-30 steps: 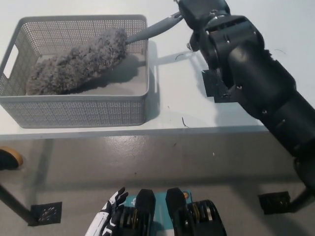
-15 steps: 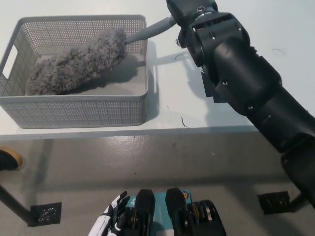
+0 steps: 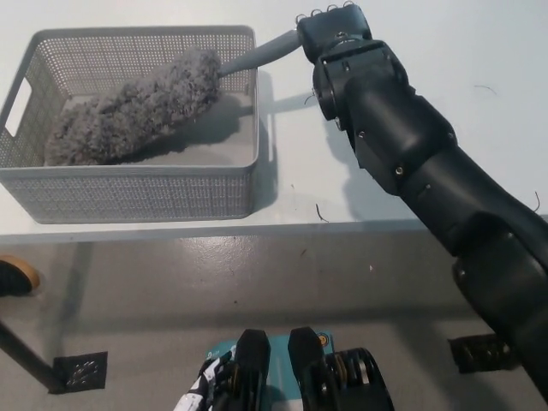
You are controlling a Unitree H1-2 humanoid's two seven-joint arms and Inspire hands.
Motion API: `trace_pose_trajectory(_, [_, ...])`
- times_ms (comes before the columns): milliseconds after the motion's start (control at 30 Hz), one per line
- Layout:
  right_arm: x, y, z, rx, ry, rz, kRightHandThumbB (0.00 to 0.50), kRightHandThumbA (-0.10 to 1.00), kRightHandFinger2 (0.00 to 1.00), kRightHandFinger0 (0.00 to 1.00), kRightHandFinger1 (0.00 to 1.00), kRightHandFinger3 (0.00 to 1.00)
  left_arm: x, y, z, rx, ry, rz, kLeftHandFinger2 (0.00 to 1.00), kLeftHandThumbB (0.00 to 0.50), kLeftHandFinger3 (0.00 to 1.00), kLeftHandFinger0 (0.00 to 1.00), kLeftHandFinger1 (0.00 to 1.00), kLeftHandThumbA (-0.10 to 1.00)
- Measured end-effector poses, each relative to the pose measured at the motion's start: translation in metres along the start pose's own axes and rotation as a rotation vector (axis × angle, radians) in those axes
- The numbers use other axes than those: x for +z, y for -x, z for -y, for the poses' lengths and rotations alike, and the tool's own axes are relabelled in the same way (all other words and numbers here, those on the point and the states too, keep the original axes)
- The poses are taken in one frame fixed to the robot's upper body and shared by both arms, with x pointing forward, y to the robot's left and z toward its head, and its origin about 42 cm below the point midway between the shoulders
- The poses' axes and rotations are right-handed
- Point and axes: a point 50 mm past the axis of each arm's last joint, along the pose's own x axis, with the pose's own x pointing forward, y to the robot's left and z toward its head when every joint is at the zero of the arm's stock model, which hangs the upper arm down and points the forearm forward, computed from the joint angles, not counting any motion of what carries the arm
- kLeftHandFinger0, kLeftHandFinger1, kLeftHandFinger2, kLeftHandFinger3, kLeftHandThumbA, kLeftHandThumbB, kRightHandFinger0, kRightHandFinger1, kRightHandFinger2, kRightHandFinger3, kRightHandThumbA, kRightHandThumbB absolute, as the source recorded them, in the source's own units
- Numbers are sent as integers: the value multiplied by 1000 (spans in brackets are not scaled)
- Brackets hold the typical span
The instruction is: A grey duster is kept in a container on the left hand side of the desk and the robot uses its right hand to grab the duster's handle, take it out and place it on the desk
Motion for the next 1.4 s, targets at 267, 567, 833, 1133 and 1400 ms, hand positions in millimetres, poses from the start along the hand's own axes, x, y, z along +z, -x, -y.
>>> trace_pose_trajectory(267, [16, -6, -13, -39, 32, 34, 500, 848, 1000, 1000, 1000, 1000, -1, 2, 8, -15, 1, -4, 1000, 138, 1000, 1000, 1000, 936])
trace_pose_trajectory(567, [4, -10, 41, -154, 67, 35, 500, 859, 1000, 1000, 1000, 1000, 11, -37, -2, -26, -35, 58, 1000, 131, 1000, 1000, 1000, 935])
trace_pose_trajectory(833, [-1, 0, 103, -300, 118, 41, 500, 835, 1000, 1000, 1000, 1000, 26, -63, -3, -37, -58, 117, 1000, 143, 1000, 1000, 1000, 919])
trace_pose_trajectory(1133, [-2, -1, 101, -306, 107, 55, 500, 845, 1000, 1000, 1000, 1000, 26, -65, -3, -49, -75, 119, 1000, 156, 1000, 1000, 1000, 945])
trace_pose_trajectory(1400, [-3, -6, 84, -260, 43, 81, 500, 858, 1000, 1000, 1000, 1000, 30, -71, -4, -60, -84, 133, 1000, 157, 1000, 1000, 1000, 959])
